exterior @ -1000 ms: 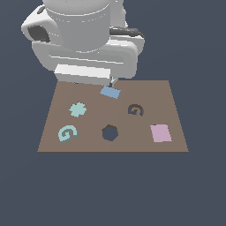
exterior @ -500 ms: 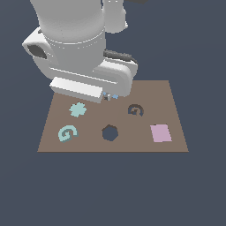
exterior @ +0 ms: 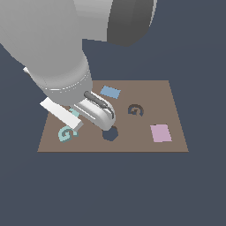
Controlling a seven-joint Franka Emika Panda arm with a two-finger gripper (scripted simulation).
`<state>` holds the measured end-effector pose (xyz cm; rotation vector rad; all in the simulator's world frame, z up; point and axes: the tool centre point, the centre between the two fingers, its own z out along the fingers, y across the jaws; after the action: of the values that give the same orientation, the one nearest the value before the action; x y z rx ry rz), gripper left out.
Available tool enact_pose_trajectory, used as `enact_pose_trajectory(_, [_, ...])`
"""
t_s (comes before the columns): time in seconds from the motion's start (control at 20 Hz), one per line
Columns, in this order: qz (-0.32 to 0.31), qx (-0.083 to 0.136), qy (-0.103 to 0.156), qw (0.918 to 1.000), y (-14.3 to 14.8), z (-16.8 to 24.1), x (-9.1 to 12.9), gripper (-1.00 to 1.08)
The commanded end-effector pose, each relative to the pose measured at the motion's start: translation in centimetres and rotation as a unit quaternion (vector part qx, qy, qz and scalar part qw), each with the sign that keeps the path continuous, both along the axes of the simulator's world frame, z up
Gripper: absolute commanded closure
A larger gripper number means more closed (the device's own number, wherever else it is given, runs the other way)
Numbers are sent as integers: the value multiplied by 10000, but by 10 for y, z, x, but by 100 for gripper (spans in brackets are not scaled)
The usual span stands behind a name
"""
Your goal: Insert a designated object into the corresponding slot on a board.
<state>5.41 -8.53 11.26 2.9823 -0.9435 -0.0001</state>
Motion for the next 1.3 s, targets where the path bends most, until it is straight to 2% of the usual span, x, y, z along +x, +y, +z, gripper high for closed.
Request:
enact_pose_trajectory(0.0, [-517,7,-8,9987,-11,-12,10,-92])
enact_pose_trajectory(0.3, [-1521,29,-22,9884,-34,-36,25,-92])
enact_pose_trajectory(0.6, [-2207,45,-32,9753,-53,-52,33,-92])
enact_pose_trajectory(0.95, [-2601,56,-37,9655,-64,-62,36,-92])
enact_pose_trajectory(1.25, [-2614,55,-34,9652,-65,-64,36,-92])
